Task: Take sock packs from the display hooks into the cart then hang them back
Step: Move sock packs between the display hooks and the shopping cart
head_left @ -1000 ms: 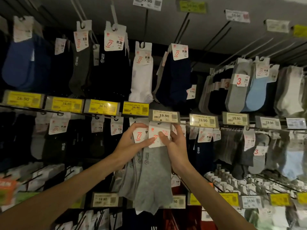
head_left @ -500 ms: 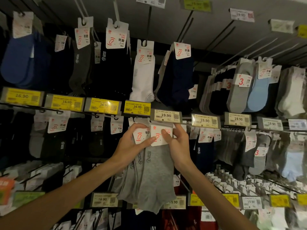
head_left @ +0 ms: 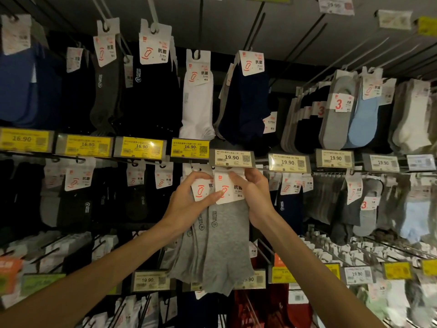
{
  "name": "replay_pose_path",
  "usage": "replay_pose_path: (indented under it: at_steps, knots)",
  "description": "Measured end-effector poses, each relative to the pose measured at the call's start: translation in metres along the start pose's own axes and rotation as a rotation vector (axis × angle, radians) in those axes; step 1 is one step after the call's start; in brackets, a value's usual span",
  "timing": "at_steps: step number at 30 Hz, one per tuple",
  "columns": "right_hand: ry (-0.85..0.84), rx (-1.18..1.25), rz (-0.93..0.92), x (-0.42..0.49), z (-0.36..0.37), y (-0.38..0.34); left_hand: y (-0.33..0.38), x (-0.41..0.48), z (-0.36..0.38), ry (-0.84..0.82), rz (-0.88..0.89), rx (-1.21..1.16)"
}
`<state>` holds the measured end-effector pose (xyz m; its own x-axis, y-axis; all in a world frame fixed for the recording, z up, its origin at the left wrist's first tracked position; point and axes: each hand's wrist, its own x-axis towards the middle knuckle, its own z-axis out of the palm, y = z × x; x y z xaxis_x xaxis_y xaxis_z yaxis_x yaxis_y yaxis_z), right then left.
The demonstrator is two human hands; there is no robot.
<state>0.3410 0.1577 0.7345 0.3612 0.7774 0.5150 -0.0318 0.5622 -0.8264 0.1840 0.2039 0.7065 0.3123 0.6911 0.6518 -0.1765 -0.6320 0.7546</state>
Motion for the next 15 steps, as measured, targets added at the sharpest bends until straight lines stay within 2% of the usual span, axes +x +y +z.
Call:
replay_pose_path:
  at_steps: [5,11,15]
  knots:
    - [0.076,-0.043,-0.048,0.013,0.009,0.001,-0.003,0.006,0.0,-0.003,-0.013,0.01]
    - [0.083,-0.035,0.006,0.021,0.009,-0.003,-0.005,0.008,-0.006,-0.005,-0.007,0.04]
    - [0.083,-0.046,-0.023,0.021,0.008,-0.004,-0.004,0.007,-0.004,-0.004,0.005,0.044]
